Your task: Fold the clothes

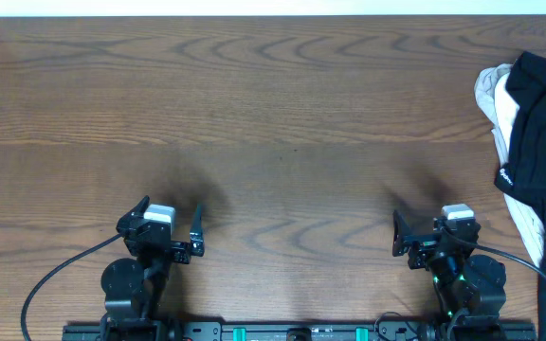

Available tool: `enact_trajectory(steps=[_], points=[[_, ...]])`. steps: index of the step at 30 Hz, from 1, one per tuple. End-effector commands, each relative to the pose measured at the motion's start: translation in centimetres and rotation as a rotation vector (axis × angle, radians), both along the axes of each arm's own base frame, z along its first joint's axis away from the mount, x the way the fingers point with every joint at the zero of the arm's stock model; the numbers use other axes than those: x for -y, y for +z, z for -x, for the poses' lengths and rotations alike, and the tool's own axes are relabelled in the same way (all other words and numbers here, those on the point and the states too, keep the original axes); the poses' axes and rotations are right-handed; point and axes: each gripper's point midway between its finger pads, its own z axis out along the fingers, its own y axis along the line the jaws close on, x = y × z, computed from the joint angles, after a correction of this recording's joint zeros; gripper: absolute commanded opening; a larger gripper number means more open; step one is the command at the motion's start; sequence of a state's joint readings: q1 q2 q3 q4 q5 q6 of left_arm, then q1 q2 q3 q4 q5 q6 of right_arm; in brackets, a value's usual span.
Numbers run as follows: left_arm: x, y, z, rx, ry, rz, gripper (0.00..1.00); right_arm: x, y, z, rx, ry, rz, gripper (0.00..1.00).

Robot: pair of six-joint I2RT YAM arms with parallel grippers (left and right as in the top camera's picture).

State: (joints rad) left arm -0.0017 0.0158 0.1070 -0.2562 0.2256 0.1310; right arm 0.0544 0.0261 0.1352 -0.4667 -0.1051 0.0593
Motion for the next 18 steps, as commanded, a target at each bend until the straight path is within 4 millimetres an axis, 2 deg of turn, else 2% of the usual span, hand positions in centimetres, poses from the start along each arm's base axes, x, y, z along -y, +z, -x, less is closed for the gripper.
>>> enact_trajectory(steps=[1, 13, 15, 18], points=[[-0.3, -1.3, -0.1, -0.026, 0.012, -0.007, 0.98, 0.1, -0.2, 0.0, -0.007, -0.004, -0.001, 0.99], [-0.3, -1.1, -0.1, -0.018, 0.012, -0.008, 0.98, 0.3, -0.2, -0.1, -0.004, -0.007, 0.013, 0.99], [-0.2, -1.0, -0.1, -0.016, 0.009, -0.006, 0.98, 0.6, 0.4, -0.3, 0.023, -0.029, 0.019, 0.99], [1.0, -1.1, 0.1, -0.03, -0.052, 0.049, 0.98, -0.4, 1.1, -0.4, 0.045, 0.015, -0.032, 0.99]])
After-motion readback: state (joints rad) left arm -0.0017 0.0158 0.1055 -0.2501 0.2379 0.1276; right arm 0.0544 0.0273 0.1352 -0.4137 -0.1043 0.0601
